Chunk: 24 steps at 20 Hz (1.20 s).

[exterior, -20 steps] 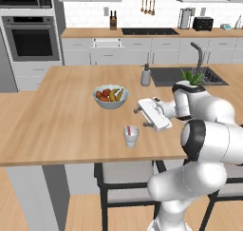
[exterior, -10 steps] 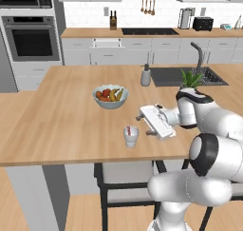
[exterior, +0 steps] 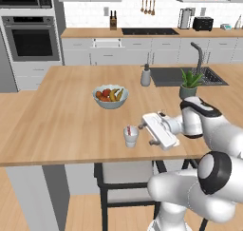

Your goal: Take a straw from the drawer in front and place it inside the glass cup on the dining counter.

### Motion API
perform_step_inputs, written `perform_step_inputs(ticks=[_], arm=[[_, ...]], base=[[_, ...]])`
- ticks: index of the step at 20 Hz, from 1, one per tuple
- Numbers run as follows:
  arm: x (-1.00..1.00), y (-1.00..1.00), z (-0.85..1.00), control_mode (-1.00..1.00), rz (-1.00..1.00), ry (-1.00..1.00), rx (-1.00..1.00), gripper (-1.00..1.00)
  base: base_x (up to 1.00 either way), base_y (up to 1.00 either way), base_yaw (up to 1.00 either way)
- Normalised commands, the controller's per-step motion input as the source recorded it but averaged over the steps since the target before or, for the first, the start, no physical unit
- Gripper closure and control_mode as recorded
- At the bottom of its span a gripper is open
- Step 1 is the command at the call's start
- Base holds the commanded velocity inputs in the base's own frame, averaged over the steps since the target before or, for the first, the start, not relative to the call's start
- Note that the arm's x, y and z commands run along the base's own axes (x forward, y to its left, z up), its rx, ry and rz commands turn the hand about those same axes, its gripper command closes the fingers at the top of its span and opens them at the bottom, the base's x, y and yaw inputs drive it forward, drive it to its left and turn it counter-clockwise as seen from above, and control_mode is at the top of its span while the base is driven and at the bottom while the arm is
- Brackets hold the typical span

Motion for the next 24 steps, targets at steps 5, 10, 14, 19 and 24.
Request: perform_step_inputs(ticks=[5, 10, 14, 19, 24], arm=[[-0.33, 0.00, -0.13, -1.00, 0.00, 0.00, 0.00, -1.00], [-0.34, 0.00, -0.14, -1.00, 0.00, 0.00, 0.00, -1.00], [-0.33, 0.00, -0.14, -1.00, 0.00, 0.00, 0.00, -1.00], [-0.28, 0.00, -0.15, -1.00, 0.00, 0.00, 0.00, -1.00], [-0.15, 0.00, -0.13, -1.00, 0.00, 0.00, 0.00, -1.00]], base=[[0.00, 0.00, 0.00], [0.00, 0.00, 0.00], [0.00, 0.00, 0.00], [0.00, 0.00, 0.00], [0.00, 0.00, 0.00]])
